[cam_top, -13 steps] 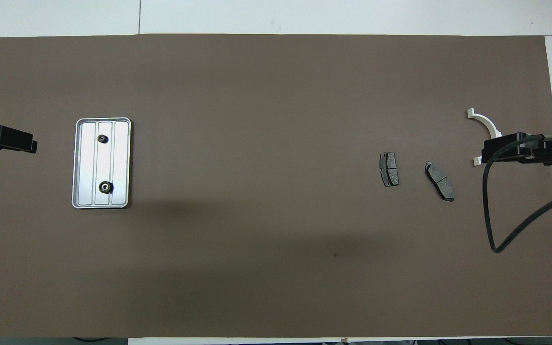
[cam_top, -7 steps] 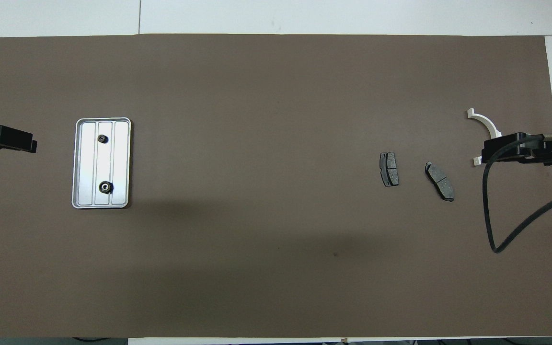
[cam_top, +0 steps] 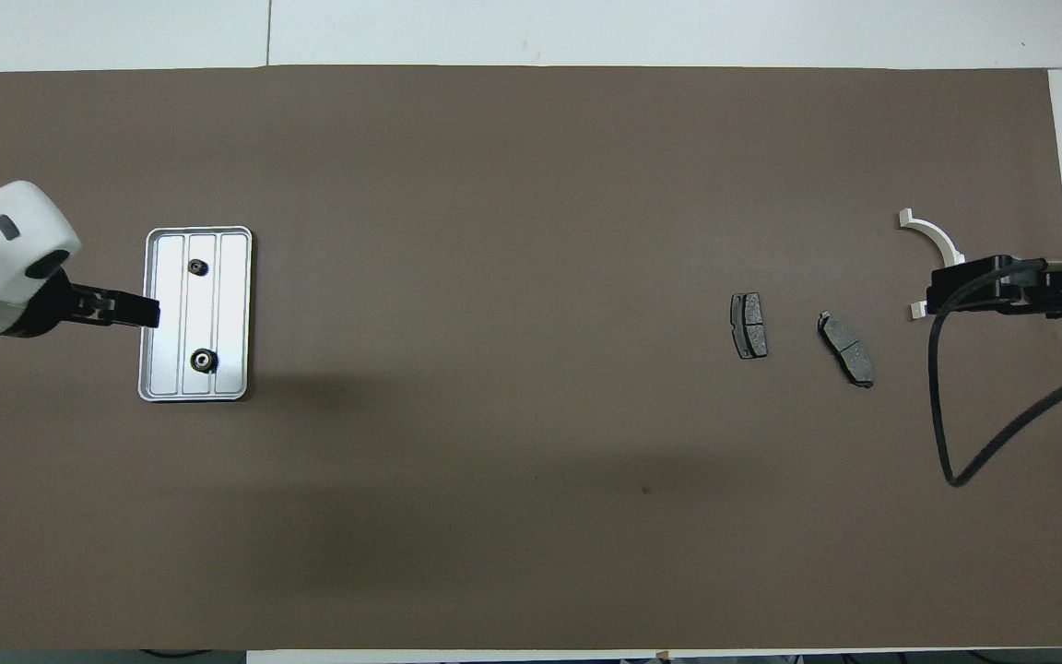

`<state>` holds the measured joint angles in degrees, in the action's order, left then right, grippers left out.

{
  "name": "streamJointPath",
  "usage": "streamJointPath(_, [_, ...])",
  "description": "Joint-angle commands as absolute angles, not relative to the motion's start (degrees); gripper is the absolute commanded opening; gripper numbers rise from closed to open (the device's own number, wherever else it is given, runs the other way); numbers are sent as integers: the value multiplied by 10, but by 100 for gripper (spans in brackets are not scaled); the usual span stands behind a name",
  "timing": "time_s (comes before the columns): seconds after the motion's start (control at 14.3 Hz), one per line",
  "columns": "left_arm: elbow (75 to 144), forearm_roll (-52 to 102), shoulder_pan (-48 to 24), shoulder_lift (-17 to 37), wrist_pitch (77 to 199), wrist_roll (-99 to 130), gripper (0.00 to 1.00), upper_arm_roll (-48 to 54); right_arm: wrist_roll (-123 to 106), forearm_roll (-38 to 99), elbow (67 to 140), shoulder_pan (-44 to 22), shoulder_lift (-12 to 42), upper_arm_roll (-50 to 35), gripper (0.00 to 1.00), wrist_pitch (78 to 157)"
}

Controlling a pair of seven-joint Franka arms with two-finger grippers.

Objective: Place bearing gear from tray to pile
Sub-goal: 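Reach the left gripper into the tray and grasp a dark bearing gear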

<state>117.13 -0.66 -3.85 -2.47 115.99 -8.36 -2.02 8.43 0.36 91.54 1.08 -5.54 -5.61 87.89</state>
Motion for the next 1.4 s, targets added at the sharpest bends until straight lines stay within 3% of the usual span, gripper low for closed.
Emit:
streamJointPath(0.0, [1254, -2, -46, -46, 1229, -95, 100, -26, 88, 5, 924, 15, -65, -58, 100, 875])
streamJointPath(0.35, [1305, -3, -41, -33, 1290, -127, 98, -27, 87, 5, 924, 15, -67, -58, 100, 875])
streamJointPath(0.91, [1319, -3, -32, 59, 1411, -127, 98, -28, 88, 5, 924, 14, -67, -58, 100, 878])
streamJointPath(1.19, [1319, -3, -31, 63, 1411, -131, 98, -28, 96, 6, 942, 16, -69, -58, 100, 886])
streamJointPath(1.33, [1322, -3, -31, 61, 1400, -133, 98, -28, 98, 5, 980, 15, -69, -57, 100, 925])
